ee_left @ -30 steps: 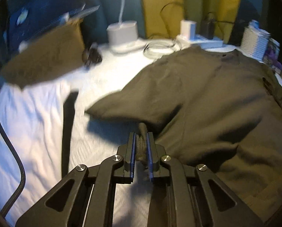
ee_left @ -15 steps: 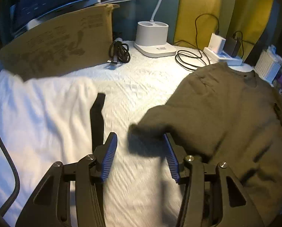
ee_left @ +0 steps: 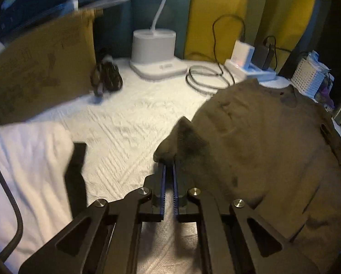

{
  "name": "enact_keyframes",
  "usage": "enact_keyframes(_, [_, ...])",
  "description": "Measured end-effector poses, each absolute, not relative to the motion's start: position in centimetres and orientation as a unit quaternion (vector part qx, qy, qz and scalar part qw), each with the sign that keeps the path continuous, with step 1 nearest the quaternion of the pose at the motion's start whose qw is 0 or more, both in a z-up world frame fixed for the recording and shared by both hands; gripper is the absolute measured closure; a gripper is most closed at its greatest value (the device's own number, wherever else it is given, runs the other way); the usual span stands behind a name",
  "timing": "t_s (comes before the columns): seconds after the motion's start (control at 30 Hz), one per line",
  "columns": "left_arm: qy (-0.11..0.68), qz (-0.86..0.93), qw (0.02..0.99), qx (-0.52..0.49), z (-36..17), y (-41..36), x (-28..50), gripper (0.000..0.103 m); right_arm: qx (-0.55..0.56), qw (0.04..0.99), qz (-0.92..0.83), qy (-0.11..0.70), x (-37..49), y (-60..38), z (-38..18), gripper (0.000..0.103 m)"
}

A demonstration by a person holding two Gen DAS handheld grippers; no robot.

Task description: Fold small clothes

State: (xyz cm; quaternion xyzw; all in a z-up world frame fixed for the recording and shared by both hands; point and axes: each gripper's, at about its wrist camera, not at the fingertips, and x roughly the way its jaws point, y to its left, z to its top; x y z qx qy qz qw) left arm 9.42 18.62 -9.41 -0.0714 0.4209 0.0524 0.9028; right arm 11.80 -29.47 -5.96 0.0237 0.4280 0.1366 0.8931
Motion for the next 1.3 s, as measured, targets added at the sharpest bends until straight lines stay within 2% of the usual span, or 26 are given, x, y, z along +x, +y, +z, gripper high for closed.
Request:
enact_keyframes(0.37, [0.377, 0.085, 0.92, -0.062, -3.2, 18.0, 6.7, 0.101, 0.031, 0.896, 0.146, 0.417, 11.1, -29.9, -5.7, 0.0])
enact_keyframes(0.67, [0.379, 0.02, 0.925, -0.021, -0.7, 11.6, 7.9, 0.101, 0.053, 0.901, 0.143, 0.406, 10.0, -32.0, -5.6, 0.0])
enact_keyframes(0.8, [0.39, -0.007, 0.921, -0.003, -1.0, 8.4, 9.4, 0.101, 0.064, 0.902, 0.139, 0.403, 9.6, -33.3, -5.7, 0.0])
enact_keyframes(1.1, [0.477, -0.055, 0.877, -0.006, -6.5, 3.9, 12.0, 0.098, 0.083, 0.904, 0.125, 0.401, 8.7, -35.8, -5.9, 0.0])
enact_keyframes(1.17, [0.47, -0.067, 0.88, -0.014, -5.6, 4.2, 10.8, 0.09, 0.084, 0.905, 0.124, 0.399, 8.5, -36.0, -5.9, 0.0])
enact_keyframes(1.23, [0.46, -0.063, 0.885, -0.016, -4.5, 5.2, 9.4, 0.055, 0.083, 0.904, 0.124, 0.4, 8.5, -36.0, -5.9, 0.0])
enact_keyframes(1.3, [0.449, -0.049, 0.892, -0.026, -3.6, 6.8, 8.0, 0.044, 0.081, 0.904, 0.124, 0.401, 8.5, -35.9, -6.0, 0.0])
